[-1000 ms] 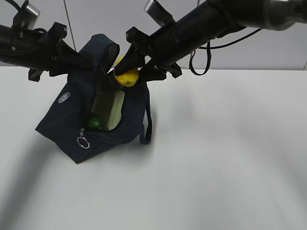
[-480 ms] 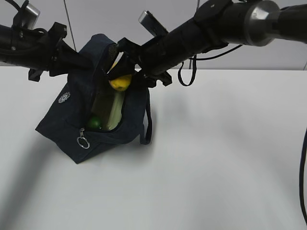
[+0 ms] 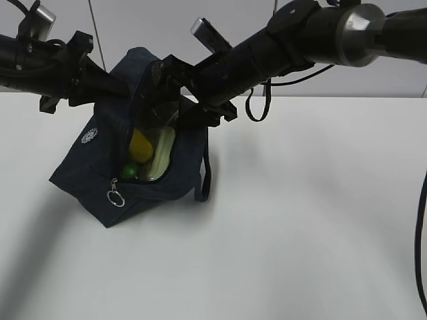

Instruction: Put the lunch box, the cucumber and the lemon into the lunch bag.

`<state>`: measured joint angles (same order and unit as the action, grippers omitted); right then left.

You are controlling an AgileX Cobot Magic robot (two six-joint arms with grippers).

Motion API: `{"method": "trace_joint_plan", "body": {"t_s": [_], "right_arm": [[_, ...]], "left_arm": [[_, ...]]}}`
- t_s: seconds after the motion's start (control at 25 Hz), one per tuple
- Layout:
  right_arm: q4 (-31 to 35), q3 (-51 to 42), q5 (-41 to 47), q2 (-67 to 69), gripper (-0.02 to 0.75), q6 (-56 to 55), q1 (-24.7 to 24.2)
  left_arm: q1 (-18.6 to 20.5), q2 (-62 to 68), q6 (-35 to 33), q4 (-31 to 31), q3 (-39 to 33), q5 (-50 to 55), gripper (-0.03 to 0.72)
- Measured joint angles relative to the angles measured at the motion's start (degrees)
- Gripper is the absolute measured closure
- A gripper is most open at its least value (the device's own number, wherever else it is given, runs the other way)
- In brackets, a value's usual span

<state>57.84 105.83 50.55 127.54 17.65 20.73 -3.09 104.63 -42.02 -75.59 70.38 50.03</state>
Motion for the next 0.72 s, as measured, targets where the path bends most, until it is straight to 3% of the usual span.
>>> {"method": "trace_joint_plan", "body": {"t_s": [0.4, 0.52, 0.72], "right_arm": [[-0.89, 0.0, 8.31, -0.29, 0.169, 4.53, -1.78], [-5.58, 0.0, 9.66, -2.32, 0.169, 3.74, -2.2], [-21.17, 0.0, 13.07, -6.26, 0.169, -4.11, -2.29]], "left_arm": [[0.0, 0.0, 0.0, 0.0, 0.0, 0.0, 0.685], [0.0, 0.0, 0.0, 0.0, 0.0, 0.0, 0.685], [0.0, 0.0, 0.0, 0.0, 0.0, 0.0, 0.685]]}}
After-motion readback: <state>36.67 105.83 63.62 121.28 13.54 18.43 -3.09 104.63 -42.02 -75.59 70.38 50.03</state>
